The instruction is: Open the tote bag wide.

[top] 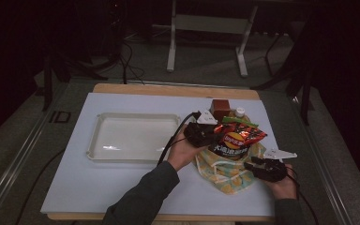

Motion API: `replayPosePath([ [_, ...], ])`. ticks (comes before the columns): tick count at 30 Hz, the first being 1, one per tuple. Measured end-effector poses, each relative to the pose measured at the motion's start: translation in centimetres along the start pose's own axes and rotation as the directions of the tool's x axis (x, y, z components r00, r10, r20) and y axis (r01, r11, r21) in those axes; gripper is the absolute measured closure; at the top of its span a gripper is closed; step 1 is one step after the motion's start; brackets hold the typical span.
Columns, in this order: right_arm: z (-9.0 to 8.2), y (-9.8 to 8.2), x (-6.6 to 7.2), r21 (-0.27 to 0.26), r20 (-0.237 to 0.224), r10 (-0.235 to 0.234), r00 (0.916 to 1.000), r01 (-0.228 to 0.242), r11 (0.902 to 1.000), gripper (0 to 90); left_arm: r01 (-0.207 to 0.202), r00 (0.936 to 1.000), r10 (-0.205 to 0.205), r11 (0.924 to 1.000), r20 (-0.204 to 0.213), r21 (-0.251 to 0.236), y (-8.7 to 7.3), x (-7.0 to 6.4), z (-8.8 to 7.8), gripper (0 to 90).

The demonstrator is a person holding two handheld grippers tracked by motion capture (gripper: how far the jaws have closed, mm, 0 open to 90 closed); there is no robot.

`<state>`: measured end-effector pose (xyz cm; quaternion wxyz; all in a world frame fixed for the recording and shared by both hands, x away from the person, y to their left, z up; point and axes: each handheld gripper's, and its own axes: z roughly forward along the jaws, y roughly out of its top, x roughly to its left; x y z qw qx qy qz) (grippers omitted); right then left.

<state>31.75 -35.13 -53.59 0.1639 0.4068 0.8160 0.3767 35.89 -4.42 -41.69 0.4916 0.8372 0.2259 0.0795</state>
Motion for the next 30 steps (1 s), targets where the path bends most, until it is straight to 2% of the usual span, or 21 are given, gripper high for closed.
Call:
replayPosePath([
  [13,0.0,0.0,0.0,-0.003,0.000,-0.004,1.0000,0.004,1.0000,53.1,0.027,0.9986,-0.026,0.9992,0.047,-0.031,0.7,-0.3,0.1,89.3],
  [21,0.0,0.0,0.0,-0.003,0.001,-0.006,1.0000,0.006,1.0000,52.9,0.043,0.9973,-0.040,0.9976,0.062,-0.054,1.3,-0.4,-0.1,89.3],
  [30,0.0,0.0,0.1,-0.001,0.000,-0.008,1.0000,0.008,1.0000,52.5,0.042,0.9970,-0.037,0.9966,0.068,-0.071,2.1,-0.6,-0.5,89.3],
])
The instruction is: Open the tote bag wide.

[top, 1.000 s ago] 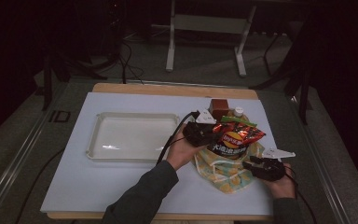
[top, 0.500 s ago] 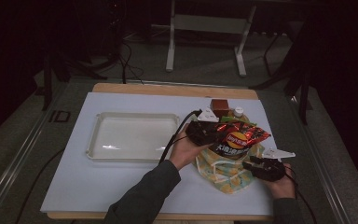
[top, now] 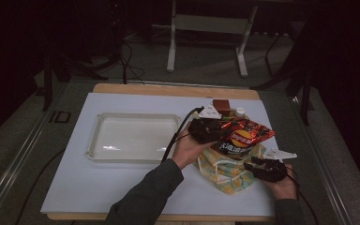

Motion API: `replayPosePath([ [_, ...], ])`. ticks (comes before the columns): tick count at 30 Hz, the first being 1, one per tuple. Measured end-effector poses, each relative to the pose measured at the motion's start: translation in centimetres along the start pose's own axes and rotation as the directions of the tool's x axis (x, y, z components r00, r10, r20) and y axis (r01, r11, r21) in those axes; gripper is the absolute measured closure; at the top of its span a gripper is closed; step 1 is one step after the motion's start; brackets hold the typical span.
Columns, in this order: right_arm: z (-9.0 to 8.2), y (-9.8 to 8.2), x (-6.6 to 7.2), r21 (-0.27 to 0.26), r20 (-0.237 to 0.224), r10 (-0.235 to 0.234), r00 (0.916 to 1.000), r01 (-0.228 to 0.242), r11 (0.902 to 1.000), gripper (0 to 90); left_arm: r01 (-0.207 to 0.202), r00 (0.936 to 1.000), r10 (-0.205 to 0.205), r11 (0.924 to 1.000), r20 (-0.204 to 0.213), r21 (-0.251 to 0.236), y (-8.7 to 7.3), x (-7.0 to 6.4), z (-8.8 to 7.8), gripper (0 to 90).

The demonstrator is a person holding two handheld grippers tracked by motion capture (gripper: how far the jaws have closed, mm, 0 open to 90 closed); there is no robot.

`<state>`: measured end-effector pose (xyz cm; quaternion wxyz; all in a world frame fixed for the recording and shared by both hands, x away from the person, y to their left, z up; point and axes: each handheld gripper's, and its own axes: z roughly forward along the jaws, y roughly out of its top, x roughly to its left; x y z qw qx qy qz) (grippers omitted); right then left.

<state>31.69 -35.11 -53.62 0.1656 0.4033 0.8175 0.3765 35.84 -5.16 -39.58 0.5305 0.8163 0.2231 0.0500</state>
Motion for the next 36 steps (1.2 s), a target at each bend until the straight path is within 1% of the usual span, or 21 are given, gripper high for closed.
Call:
replayPosePath([
  [12,0.0,0.0,0.0,0.001,0.000,-0.001,1.0000,0.001,1.0000,52.1,0.008,0.9999,-0.007,0.9997,0.012,-0.025,0.6,-0.2,-0.4,89.3],
  [22,0.0,0.0,0.1,0.002,0.002,-0.006,1.0000,0.006,1.0000,51.6,-0.006,0.9999,0.007,0.9985,0.013,-0.054,1.7,-0.5,-1.4,89.3],
  [28,0.0,0.0,0.1,0.003,0.001,-0.010,0.9999,0.010,0.9999,51.2,0.009,0.9993,-0.005,0.9946,0.038,-0.103,2.3,-0.5,-2.3,89.3],
  [30,0.0,0.0,0.1,0.003,0.002,-0.011,0.9999,0.011,0.9999,51.2,0.005,0.9993,-0.001,0.9944,0.038,-0.106,2.5,-0.6,-2.4,89.3],
  [36,0.0,0.0,0.1,0.005,0.002,-0.014,0.9999,0.014,0.9999,51.0,-0.011,0.9986,0.018,0.9918,0.051,-0.127,3.9,-1.4,-2.4,89.3],
])
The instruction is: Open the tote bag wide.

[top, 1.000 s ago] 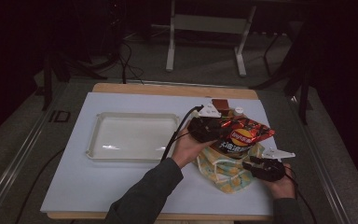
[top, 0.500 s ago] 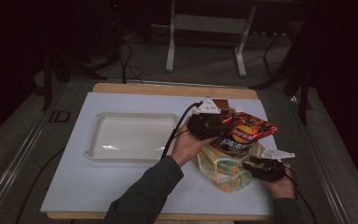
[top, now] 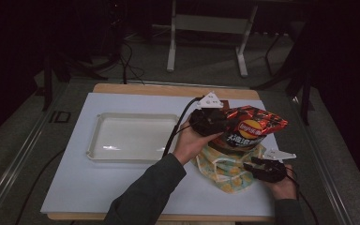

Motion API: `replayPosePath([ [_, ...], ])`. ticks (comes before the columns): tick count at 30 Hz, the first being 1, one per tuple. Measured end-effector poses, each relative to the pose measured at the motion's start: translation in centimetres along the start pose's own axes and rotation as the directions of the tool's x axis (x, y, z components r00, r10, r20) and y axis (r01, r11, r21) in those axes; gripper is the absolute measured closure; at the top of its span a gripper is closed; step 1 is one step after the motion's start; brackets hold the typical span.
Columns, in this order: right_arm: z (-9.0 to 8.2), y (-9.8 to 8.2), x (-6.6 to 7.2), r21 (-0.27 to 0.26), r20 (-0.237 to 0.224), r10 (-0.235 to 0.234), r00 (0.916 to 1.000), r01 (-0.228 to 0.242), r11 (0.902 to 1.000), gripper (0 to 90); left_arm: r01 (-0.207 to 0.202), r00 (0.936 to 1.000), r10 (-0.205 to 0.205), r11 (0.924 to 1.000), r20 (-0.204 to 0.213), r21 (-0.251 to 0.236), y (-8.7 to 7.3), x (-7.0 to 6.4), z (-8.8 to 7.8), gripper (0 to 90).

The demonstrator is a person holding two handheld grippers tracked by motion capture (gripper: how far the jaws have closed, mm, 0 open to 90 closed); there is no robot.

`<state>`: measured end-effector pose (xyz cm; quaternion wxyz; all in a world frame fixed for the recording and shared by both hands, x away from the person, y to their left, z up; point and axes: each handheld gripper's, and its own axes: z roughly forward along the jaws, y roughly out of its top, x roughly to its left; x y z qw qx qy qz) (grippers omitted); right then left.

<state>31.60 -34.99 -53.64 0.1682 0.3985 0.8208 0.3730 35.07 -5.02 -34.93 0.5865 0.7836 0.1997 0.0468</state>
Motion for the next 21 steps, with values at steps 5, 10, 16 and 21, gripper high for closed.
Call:
replayPosePath([
  [5,0.0,0.0,0.0,0.000,-0.002,0.002,1.0000,-0.002,1.0000,50.7,-0.015,0.9999,0.015,0.9999,0.006,-0.004,0.8,-0.6,0.2,89.3],
  [10,0.0,0.0,0.0,0.000,-0.002,-0.002,1.0000,0.002,1.0000,50.6,-0.011,0.9999,0.011,0.9999,0.013,0.001,1.1,-0.9,-0.1,89.2],
  [16,0.0,0.0,0.0,-0.001,0.000,-0.003,1.0000,0.003,1.0000,50.6,0.002,0.9999,-0.002,1.0000,0.013,0.002,1.2,-0.8,-1.3,89.2],
  [21,0.0,0.0,0.0,-0.001,0.002,-0.004,1.0000,0.004,1.0000,50.6,0.011,0.9999,-0.011,0.9999,0.010,0.004,1.1,-0.8,-2.3,89.2],
])
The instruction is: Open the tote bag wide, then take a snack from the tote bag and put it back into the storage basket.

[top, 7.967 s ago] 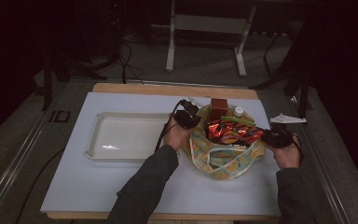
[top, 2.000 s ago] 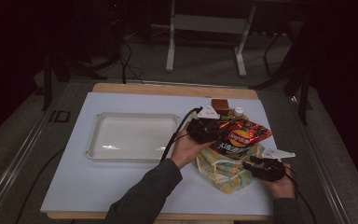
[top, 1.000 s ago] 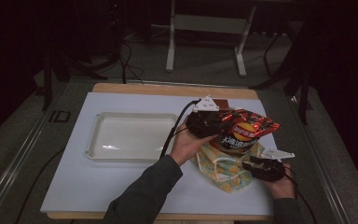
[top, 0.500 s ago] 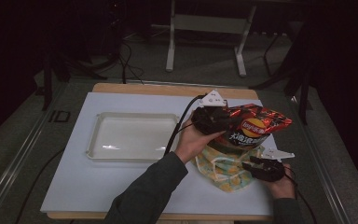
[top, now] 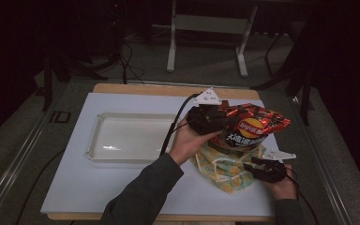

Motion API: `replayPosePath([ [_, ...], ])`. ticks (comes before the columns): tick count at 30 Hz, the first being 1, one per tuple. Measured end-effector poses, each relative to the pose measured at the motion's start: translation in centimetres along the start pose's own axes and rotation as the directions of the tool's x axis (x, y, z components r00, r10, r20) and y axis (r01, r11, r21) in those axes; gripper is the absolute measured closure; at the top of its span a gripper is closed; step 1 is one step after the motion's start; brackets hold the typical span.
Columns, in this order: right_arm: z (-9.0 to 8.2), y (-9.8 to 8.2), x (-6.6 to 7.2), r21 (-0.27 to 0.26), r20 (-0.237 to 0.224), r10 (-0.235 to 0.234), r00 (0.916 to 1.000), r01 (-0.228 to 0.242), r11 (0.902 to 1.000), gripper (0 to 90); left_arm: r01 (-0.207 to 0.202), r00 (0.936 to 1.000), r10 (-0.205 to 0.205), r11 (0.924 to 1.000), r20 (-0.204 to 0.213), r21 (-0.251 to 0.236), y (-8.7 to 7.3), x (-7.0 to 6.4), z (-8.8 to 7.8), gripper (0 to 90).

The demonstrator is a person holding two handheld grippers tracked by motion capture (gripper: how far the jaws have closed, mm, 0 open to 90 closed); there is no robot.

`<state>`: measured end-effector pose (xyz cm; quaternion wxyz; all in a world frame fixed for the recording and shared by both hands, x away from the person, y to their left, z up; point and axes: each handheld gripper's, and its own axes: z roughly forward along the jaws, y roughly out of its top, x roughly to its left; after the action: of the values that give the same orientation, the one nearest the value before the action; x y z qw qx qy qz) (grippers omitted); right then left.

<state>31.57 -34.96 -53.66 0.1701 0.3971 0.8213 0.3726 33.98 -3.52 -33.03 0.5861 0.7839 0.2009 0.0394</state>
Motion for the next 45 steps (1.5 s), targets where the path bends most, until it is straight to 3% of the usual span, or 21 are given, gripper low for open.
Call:
replayPosePath([
  [22,0.0,0.0,0.1,-0.001,0.003,0.002,1.0000,-0.002,1.0000,50.6,0.008,0.9997,-0.008,0.9999,-0.023,0.011,-0.7,0.7,-5.0,89.2],
  [45,0.0,0.0,0.2,-0.001,0.007,-0.004,1.0000,0.004,1.0000,50.5,0.007,0.9970,-0.007,1.0000,-0.077,-0.004,-1.3,2.6,-9.7,89.1],
])
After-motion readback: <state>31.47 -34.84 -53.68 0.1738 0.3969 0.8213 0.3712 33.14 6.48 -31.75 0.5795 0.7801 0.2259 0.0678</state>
